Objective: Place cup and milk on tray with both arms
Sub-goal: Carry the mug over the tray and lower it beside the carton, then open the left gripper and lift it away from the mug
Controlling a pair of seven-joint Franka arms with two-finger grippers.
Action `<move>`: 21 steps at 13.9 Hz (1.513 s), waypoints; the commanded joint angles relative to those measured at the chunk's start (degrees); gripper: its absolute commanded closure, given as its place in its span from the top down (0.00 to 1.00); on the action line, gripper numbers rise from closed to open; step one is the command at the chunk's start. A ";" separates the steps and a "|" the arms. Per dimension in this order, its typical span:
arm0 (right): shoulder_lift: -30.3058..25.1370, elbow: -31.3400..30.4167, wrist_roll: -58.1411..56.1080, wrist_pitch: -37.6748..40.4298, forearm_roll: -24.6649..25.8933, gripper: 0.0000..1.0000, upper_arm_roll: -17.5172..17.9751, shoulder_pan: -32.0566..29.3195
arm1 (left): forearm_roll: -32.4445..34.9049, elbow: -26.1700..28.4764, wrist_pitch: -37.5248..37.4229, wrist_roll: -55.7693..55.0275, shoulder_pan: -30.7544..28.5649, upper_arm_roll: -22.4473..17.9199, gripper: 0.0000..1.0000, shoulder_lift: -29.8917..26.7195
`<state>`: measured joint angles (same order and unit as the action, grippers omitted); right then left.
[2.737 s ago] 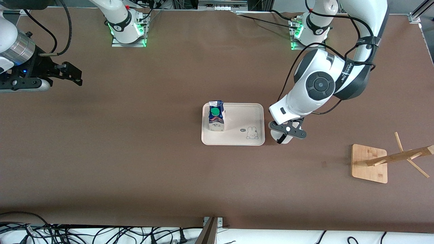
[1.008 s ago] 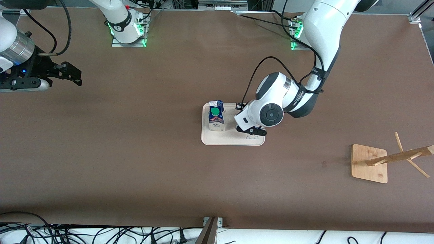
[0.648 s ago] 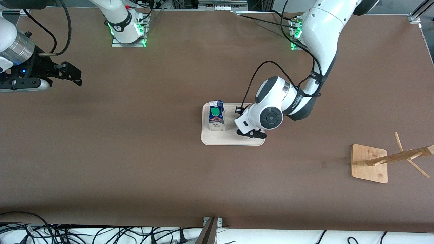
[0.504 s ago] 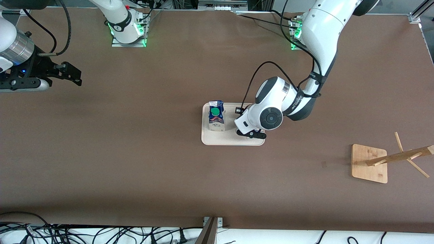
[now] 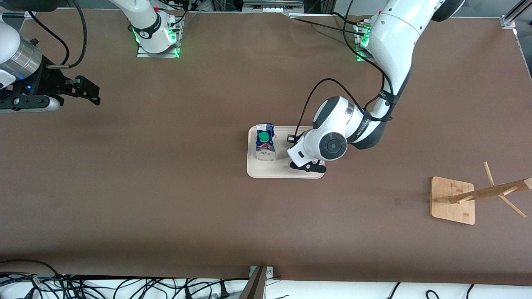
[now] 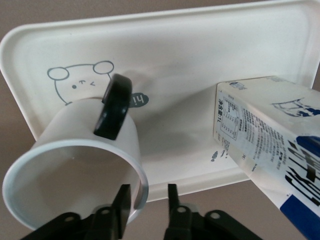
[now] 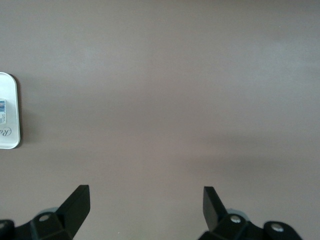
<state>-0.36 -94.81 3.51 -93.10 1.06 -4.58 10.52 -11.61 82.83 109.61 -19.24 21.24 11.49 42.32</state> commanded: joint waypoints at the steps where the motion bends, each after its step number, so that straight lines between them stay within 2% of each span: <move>1: 0.54 1.30 -0.43 0.46 0.52 1.00 0.09 -0.41 | -0.78 -1.45 1.22 0.52 0.21 -0.33 1.00 0.48; 3: 0.54 1.30 -0.43 0.46 0.52 1.00 0.09 -0.50 | -0.69 -1.45 0.96 0.26 -0.14 -0.33 1.00 0.04; 6: 0.54 1.30 -0.35 0.90 0.43 1.00 0.01 -0.50 | -0.43 -1.45 -0.70 0.17 -2.33 -1.29 1.00 -4.07; 8: 0.54 1.30 -0.26 1.16 0.43 1.00 0.01 -0.58 | -0.25 -0.92 -4.30 0.35 -3.48 -2.43 1.00 -9.77; 11: 0.45 1.30 -0.17 1.87 0.43 1.00 0.01 -0.58 | -0.08 -0.48 -9.57 0.43 -4.10 -6.47 1.00 -18.48; 14: 0.54 1.30 -0.08 0.99 0.43 1.00 0.01 -0.58 | -0.08 0.39 -14.42 2.09 -9.88 -6.83 1.00 -24.46; 15: 0.54 1.30 0.00 0.90 0.43 1.00 0.01 -0.50 | -0.08 0.57 -14.77 4.02 -11.12 -8.14 1.00 -26.05; 21: 0.54 1.30 -0.08 0.90 0.43 1.00 0.01 -0.50 | -0.78 0.40 -17.58 11.33 -11.57 -22.88 1.00 -31.25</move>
<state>-0.30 -94.70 3.51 -92.65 1.06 -4.76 10.32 -11.60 81.02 92.63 -9.78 9.32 -7.49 13.25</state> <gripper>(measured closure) 0.000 0.000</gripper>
